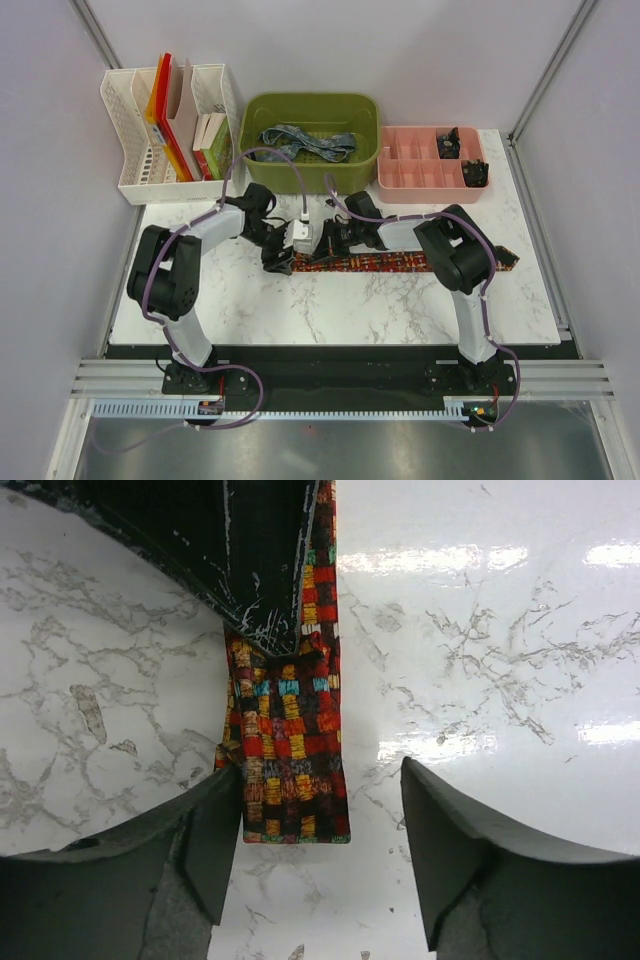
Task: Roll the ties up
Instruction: Roll the tie at the center of the board.
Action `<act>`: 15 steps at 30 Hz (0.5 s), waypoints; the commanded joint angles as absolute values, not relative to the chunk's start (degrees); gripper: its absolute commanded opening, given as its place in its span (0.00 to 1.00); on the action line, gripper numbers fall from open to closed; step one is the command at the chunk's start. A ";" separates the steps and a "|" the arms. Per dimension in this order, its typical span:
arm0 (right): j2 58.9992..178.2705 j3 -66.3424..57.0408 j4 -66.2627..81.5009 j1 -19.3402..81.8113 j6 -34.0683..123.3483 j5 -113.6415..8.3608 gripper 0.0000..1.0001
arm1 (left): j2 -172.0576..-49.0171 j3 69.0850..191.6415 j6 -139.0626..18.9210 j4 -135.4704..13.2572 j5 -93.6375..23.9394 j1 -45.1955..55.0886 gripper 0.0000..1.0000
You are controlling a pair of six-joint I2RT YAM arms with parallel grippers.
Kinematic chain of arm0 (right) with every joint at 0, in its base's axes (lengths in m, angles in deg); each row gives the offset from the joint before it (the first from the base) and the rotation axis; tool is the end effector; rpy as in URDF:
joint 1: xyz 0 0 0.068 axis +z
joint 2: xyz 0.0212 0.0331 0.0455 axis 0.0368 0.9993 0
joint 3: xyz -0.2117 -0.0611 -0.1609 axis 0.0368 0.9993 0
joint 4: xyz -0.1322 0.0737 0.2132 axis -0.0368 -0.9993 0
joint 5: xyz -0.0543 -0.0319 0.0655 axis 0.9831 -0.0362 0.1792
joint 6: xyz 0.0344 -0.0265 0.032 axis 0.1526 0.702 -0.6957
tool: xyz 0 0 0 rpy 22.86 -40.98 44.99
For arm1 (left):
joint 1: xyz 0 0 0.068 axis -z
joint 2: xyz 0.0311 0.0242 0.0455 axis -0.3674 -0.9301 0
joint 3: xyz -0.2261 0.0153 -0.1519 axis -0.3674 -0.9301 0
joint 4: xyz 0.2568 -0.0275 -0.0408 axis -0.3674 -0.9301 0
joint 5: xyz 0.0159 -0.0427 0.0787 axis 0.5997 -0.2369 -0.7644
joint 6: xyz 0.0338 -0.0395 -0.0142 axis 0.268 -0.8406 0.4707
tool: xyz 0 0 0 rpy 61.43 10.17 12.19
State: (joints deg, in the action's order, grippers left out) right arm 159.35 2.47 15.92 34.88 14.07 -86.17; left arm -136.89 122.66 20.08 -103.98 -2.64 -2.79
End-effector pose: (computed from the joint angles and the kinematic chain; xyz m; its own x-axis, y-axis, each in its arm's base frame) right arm 0.3441 0.2492 0.1054 -0.9598 -0.0742 -0.2707 -0.2670 0.5394 0.7986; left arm 0.3013 -0.1268 0.1723 0.0078 0.7453 -0.6667 0.9982 -0.0456 -0.0394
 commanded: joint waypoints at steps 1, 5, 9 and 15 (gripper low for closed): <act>162.10 2.87 10.85 34.63 17.70 -80.33 0.00 | -133.66 123.59 19.89 -104.08 -1.44 -4.76 0.74; 162.27 2.78 10.76 34.54 17.97 -80.60 0.00 | -133.92 122.44 20.32 -102.32 -4.00 -7.05 0.77; 162.27 2.69 10.50 34.63 18.41 -80.68 0.00 | -134.80 122.09 20.85 -102.23 -3.65 -6.70 0.77; 162.18 3.04 10.41 34.72 18.41 -80.16 0.00 | -135.94 122.62 19.62 -102.23 -2.42 -5.29 0.70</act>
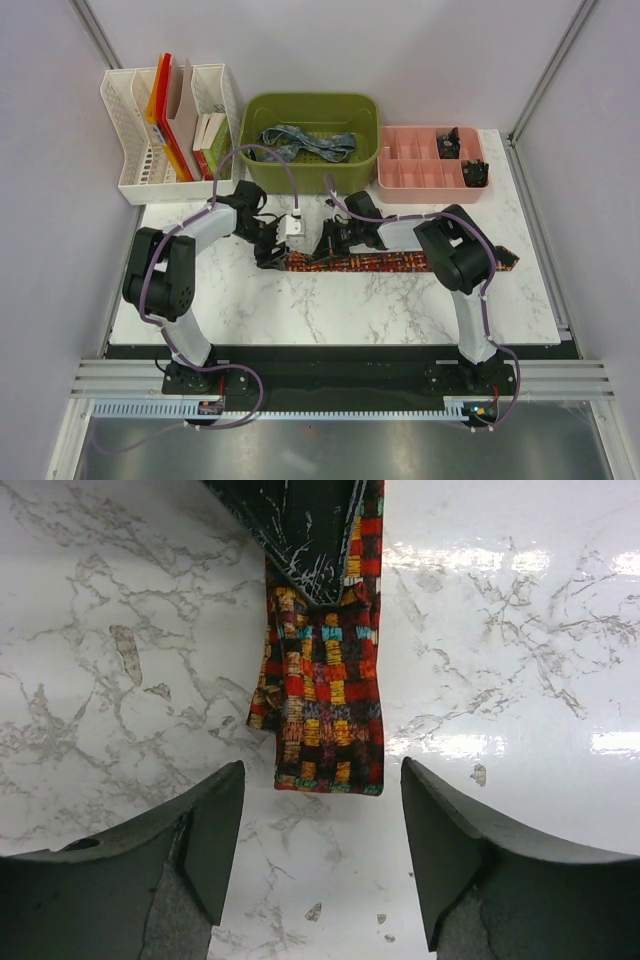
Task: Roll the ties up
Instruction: Roll the tie at the center of the board.
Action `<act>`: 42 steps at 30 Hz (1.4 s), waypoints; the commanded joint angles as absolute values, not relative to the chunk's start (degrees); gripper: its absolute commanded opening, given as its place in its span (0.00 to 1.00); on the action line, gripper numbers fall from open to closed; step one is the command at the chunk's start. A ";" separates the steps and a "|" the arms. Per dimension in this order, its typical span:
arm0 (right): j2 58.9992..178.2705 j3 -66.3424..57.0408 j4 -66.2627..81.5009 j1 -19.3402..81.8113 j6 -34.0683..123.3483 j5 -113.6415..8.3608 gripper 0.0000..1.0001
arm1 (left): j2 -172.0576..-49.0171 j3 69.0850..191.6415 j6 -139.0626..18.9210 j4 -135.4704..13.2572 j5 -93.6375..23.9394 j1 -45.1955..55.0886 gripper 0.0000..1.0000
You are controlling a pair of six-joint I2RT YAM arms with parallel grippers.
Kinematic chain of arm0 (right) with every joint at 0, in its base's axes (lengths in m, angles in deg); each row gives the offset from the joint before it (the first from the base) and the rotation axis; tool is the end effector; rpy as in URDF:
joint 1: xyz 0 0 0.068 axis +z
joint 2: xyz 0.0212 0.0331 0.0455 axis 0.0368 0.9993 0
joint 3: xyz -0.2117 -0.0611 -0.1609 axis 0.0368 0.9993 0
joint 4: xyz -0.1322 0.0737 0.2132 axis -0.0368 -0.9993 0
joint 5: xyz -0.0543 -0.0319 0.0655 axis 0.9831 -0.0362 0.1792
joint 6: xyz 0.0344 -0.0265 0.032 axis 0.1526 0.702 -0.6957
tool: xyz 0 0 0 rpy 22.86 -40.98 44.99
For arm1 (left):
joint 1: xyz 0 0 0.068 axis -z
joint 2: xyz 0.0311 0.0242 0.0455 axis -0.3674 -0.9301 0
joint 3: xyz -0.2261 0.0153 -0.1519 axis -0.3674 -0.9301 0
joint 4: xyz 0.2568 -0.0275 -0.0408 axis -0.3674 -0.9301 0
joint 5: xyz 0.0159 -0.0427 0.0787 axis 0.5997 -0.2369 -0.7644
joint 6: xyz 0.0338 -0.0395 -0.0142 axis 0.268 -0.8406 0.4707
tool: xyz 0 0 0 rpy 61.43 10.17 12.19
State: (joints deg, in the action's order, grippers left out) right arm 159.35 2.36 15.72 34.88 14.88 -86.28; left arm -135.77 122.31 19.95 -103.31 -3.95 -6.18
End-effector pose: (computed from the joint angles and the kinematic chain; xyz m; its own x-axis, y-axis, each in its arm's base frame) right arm 0.3442 0.2494 0.1057 -0.9564 -0.0831 -0.2800 -0.2796 0.5377 0.7954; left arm 0.3073 -0.1078 0.1765 -0.0224 0.7541 -0.6564 0.9997 0.0205 -0.0105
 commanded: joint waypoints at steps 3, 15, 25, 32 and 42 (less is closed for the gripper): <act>162.27 3.13 10.41 34.72 18.41 -80.07 0.00 | -135.85 122.27 19.45 -102.23 -2.42 -4.77 0.61; 162.71 2.78 10.67 35.33 17.88 -80.24 0.00 | -135.06 127.01 15.14 -101.71 0.04 -2.22 0.34; 162.36 3.48 12.25 35.24 16.12 -81.56 0.00 | -140.68 129.03 8.64 -94.77 -1.71 3.49 0.35; 161.57 4.01 14.36 34.72 15.24 -83.32 0.00 | -142.53 126.58 10.39 -94.76 -6.37 5.34 0.35; 158.58 3.05 12.70 34.28 16.74 -85.43 0.13 | -143.85 124.73 15.31 -98.63 -12.69 6.31 0.36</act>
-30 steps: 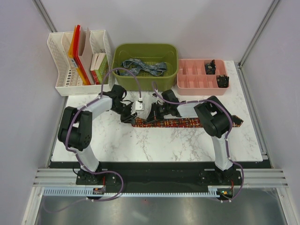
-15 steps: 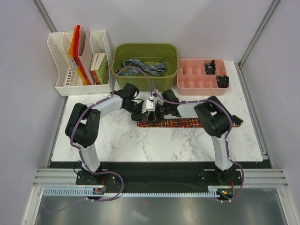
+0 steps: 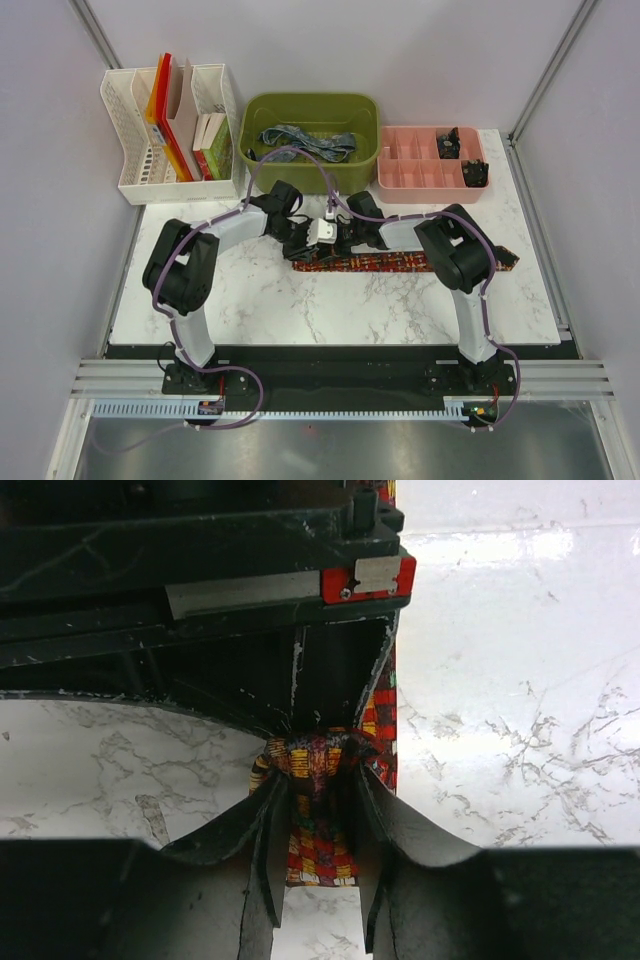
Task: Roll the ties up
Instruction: Roll the tie at the center of the board.
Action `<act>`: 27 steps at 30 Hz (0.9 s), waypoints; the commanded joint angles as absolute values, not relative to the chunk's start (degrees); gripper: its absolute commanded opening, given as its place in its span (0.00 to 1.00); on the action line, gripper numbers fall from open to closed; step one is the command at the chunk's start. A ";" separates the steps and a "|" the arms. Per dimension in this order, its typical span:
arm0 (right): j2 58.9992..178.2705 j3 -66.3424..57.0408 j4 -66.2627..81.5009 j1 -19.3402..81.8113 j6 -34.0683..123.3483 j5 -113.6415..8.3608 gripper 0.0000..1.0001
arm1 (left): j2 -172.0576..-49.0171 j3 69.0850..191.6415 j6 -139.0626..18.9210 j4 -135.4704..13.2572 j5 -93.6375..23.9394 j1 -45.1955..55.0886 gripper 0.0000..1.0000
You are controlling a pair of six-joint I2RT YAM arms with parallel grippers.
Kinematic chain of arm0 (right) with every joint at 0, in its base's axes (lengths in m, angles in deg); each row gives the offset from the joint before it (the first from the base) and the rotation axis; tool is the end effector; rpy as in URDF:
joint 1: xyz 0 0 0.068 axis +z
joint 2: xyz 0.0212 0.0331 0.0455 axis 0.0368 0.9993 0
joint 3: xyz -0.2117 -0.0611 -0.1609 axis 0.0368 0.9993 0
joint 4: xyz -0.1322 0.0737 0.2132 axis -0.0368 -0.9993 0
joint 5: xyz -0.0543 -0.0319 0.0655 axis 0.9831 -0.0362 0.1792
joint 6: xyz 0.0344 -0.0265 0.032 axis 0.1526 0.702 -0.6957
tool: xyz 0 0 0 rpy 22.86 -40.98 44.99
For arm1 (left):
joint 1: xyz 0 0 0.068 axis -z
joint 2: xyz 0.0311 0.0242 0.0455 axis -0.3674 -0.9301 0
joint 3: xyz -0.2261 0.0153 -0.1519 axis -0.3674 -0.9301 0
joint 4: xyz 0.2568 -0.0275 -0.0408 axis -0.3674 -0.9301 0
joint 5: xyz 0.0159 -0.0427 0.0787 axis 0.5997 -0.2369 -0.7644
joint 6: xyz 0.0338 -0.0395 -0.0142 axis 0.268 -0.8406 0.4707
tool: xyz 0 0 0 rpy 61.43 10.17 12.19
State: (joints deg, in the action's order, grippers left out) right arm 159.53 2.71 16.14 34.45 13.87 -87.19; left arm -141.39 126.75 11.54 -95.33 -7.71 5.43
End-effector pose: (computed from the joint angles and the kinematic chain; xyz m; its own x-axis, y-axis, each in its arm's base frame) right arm 0.3448 0.2465 0.1036 -0.9629 -0.0748 -0.2592 -0.2584 0.5313 0.8068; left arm 0.3115 -0.1818 0.1678 0.0569 0.7635 -0.6433 0.9983 -0.0514 0.0273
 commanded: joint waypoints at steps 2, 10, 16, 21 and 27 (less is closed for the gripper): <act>157.88 3.04 12.00 34.02 17.09 -85.69 0.16 | -144.20 124.11 16.28 -98.98 -13.49 6.31 0.36; 153.66 1.81 5.15 31.29 20.08 -87.01 0.33 | -145.17 124.37 17.95 -101.26 -14.46 6.40 0.34; 151.02 4.18 9.76 30.50 16.84 -88.94 0.47 | -145.43 125.08 17.95 -101.35 -14.11 6.40 0.34; 151.37 7.17 17.78 31.29 10.77 -89.03 0.53 | -145.70 125.17 17.96 -101.44 -14.19 6.40 0.36; 153.21 8.23 23.85 33.22 7.42 -87.63 0.54 | -145.43 124.99 18.04 -101.36 -14.46 6.40 0.37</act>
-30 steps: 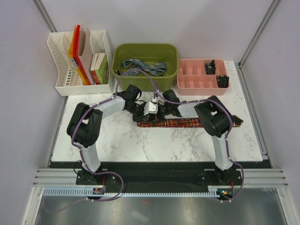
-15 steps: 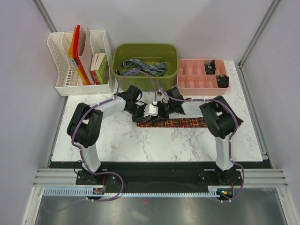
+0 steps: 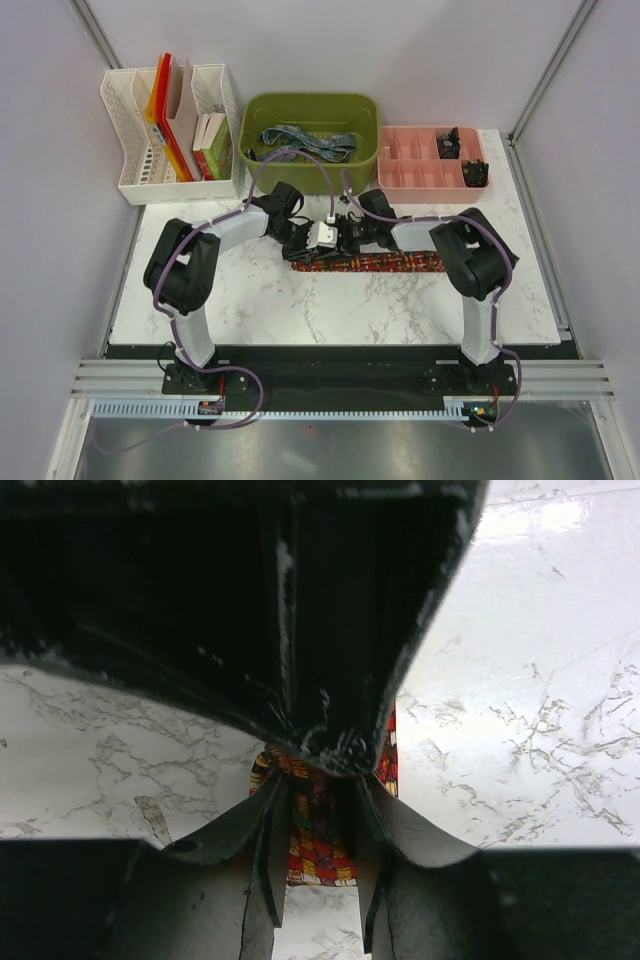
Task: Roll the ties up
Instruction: Roll the tie at the center of the board.
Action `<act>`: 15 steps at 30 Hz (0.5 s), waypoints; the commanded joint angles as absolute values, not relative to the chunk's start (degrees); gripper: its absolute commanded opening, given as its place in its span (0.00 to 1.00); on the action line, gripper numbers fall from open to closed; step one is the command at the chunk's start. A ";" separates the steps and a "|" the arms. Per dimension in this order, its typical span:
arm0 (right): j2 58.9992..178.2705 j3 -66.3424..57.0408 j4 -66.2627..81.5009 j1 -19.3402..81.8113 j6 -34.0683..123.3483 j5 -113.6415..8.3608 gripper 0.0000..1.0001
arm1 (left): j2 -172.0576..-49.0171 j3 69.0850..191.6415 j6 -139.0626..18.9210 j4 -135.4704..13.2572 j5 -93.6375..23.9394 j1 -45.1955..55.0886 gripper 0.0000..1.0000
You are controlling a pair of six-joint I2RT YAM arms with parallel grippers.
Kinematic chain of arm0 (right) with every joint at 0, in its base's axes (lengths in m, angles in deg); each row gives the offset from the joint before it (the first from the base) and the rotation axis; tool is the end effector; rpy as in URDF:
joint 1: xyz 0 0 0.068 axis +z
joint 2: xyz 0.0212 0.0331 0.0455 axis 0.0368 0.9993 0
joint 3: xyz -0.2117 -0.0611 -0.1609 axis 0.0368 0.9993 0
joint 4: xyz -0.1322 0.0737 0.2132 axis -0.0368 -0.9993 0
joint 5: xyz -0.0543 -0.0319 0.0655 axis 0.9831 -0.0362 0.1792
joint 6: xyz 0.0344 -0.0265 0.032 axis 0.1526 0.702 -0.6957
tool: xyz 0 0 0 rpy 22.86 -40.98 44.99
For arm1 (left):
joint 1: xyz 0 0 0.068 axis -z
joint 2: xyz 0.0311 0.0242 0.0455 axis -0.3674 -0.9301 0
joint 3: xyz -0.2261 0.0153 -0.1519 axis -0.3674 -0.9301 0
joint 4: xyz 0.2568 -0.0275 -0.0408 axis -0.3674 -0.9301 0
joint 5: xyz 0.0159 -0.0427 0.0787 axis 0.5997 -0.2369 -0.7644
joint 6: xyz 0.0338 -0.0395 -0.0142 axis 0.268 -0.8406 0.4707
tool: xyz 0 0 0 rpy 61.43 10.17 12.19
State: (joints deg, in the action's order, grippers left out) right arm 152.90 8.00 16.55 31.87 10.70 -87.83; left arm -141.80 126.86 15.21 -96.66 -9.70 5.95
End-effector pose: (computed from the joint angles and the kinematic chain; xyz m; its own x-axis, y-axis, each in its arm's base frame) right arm 0.3371 0.2205 0.1252 -0.9717 -0.0041 -0.2362 -0.2033 0.5236 0.8273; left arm 0.3092 -0.1831 0.1645 0.1124 0.7853 -0.6089 0.9935 -0.1004 0.0539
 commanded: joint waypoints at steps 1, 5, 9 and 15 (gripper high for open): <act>154.00 7.88 24.03 33.48 7.25 -87.37 0.53 | -145.43 124.99 18.04 -101.44 -14.46 6.40 0.37; 156.11 7.18 23.33 33.49 7.95 -85.96 0.47 | -145.35 125.16 18.22 -101.53 -14.37 6.40 0.37; 157.26 6.47 20.62 33.57 9.26 -84.82 0.28 | -145.26 125.43 18.22 -101.53 -14.37 6.40 0.38; 157.52 6.47 17.53 33.49 12.08 -82.88 0.03 | -144.56 125.43 18.57 -101.71 -14.19 6.31 0.41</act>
State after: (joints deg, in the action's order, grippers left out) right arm 156.49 7.17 20.18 33.42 9.15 -86.67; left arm -141.83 126.92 16.02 -97.01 -10.05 5.95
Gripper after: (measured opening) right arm 0.091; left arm 0.393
